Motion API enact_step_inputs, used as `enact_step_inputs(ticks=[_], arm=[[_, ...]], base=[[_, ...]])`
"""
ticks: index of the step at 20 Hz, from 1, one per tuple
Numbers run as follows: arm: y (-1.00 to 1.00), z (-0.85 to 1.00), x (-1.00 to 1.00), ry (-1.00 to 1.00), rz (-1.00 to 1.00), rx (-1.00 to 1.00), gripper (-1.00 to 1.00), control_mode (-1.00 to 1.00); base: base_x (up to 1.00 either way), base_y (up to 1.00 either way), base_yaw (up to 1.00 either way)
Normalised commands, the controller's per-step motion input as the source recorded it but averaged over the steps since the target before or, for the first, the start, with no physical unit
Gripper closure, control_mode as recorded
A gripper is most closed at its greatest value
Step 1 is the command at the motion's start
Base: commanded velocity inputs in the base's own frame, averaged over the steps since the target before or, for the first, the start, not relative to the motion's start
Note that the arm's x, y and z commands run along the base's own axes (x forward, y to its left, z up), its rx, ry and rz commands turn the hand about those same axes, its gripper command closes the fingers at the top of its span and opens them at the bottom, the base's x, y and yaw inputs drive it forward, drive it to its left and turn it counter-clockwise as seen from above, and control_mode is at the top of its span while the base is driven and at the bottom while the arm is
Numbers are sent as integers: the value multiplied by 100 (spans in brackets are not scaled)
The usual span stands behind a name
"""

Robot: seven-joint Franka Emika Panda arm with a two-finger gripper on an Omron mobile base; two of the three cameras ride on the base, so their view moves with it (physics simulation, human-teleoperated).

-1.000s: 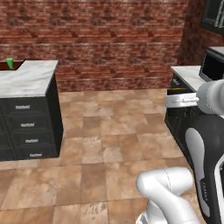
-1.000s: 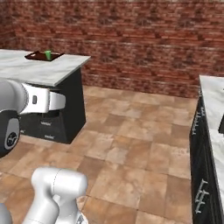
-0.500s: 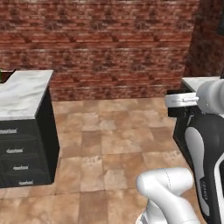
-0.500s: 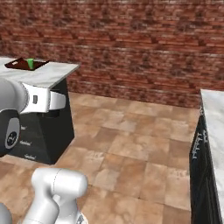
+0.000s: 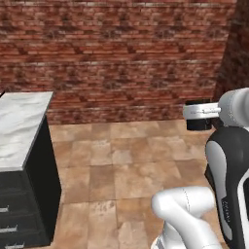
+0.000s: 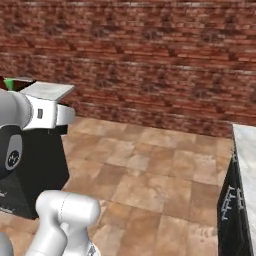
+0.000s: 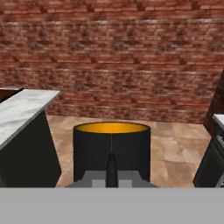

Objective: There is a tray on the dining counter. Grab the cup, mug, and pitcher and place them on the tray. The pitcher may be placed next to the tray if it cannot fit the tray.

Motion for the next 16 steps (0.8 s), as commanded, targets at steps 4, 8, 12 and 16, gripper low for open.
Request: enact_step_inputs(ticks=[4, 8, 12, 16], arm=[[0, 0, 0, 0, 0, 0, 100, 100], [0, 0, 0, 0, 0, 0, 100, 100], [0, 0, 0, 0, 0, 0, 100, 100], [0, 0, 0, 0, 0, 0, 100, 100]], base=[[100, -31, 0], [100, -31, 2], [100, -23, 6], [100, -32, 12]])
